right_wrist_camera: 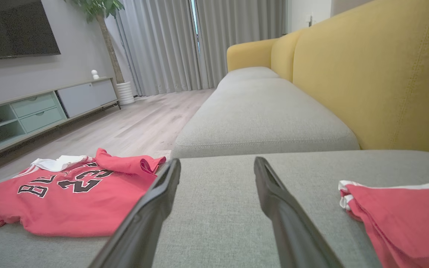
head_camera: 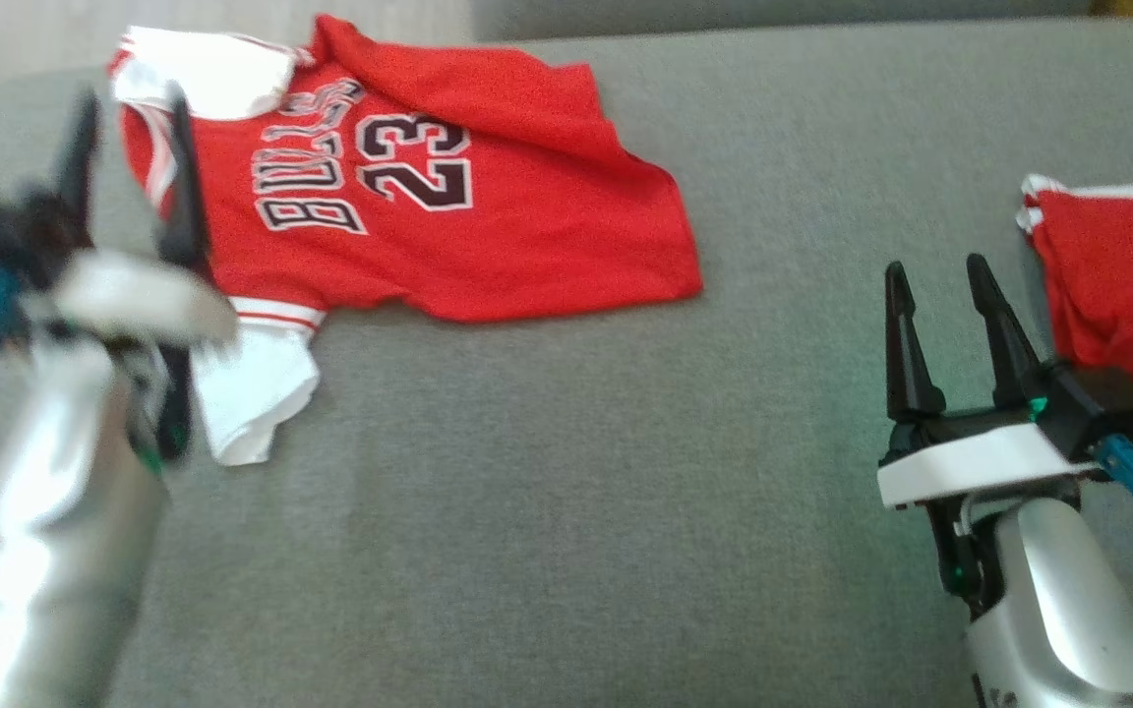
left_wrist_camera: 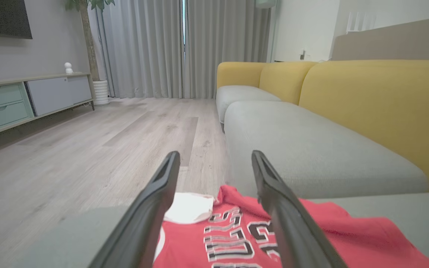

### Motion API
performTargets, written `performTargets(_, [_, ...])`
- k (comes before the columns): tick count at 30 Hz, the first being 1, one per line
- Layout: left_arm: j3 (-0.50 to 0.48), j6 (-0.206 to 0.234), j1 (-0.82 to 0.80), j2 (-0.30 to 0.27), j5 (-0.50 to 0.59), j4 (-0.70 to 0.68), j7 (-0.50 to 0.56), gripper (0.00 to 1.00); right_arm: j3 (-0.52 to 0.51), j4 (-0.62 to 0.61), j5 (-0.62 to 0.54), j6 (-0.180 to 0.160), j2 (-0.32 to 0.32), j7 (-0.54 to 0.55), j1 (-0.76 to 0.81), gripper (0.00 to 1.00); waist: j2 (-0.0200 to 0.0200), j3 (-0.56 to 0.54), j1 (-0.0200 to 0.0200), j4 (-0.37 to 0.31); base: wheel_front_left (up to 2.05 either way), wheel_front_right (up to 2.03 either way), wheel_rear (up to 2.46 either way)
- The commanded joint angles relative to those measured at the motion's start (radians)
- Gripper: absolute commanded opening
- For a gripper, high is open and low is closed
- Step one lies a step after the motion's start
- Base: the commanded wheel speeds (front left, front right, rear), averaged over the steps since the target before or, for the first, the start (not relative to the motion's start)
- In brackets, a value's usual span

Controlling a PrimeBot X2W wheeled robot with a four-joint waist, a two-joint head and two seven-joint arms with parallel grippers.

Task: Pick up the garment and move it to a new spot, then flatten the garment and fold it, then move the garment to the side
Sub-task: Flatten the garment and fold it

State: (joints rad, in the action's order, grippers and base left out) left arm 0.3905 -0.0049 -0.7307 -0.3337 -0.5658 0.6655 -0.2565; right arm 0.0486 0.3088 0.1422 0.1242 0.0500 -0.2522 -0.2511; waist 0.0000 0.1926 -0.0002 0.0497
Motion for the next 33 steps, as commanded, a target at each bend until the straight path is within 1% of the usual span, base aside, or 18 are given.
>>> performTargets(1, [-0.026, 0.015, 0.016, -0.036, 0.016, -0.059, -0.005, 1.00, 0.013, -0.029, 0.001, 0.007, 0.000, -0.010, -0.004, 1.00, 0.0000, -0.037, 0.0002, 0.033, 0.00, 0.00, 0.00])
performTargets(6, [-0.015, 0.058, 0.228, -0.018, 0.038, -0.179, -0.005, 1.00, 0.006, -0.033, 0.016, 0.007, 0.000, -0.010, 0.039, 1.00, 0.0000, -0.073, 0.0002, 0.050, 0.00, 0.00, 0.00])
performTargets(9, [-0.013, 0.094, 0.329, -0.011, 0.062, -0.236, -0.005, 1.00, 0.007, -0.037, 0.026, 0.007, 0.000, -0.010, 0.058, 1.00, 0.0000, -0.082, 0.0002, 0.053, 0.00, 0.00, 0.00])
performTargets(12, [-0.019, 0.123, 0.402, 0.002, 0.084, -0.290, -0.005, 1.00, 0.012, -0.039, 0.032, 0.007, 0.000, -0.010, 0.069, 1.00, 0.0000, -0.082, 0.0002, 0.056, 0.00, 0.00, 0.00])
performTargets(16, [-0.034, 0.145, 0.448, 0.019, 0.108, -0.342, -0.005, 1.00, 0.018, -0.035, 0.028, 0.007, 0.000, -0.010, 0.062, 1.00, 0.0000, -0.072, 0.0002, 0.063, 0.00, 0.00, 0.00])
performTargets(21, [-0.040, 0.142, 0.452, 0.036, 0.122, -0.372, -0.005, 1.00, 0.034, -0.007, -0.001, 0.007, 0.000, -0.005, 0.020, 1.00, 0.0000, -0.044, 0.0002, 0.082, 0.00, 0.00, 0.00])
performTargets(24, [-0.034, 0.135, 0.443, 0.051, 0.134, -0.371, -0.005, 1.00, 0.059, 0.043, -0.016, 0.007, 0.000, 0.029, -0.027, 1.00, 0.0000, -0.026, 0.0002, 0.099, 0.00, 0.00, 0.00])
performTargets(31, [-0.025, 0.114, 0.420, 0.103, 0.155, -0.351, -0.005, 1.00, 0.112, 0.239, 0.053, 0.007, 0.000, 0.113, -0.165, 1.00, 0.0000, 0.008, 0.0002, 0.149, 0.00, 0.00, 0.00])
performTargets(33, [-0.028, 0.108, 0.415, 0.115, 0.160, -0.344, -0.005, 1.00, 0.118, 0.303, 0.097, 0.007, 0.000, 0.141, -0.205, 1.00, 0.0000, 0.018, 0.0002, 0.161, 0.00, 0.00, 0.00])
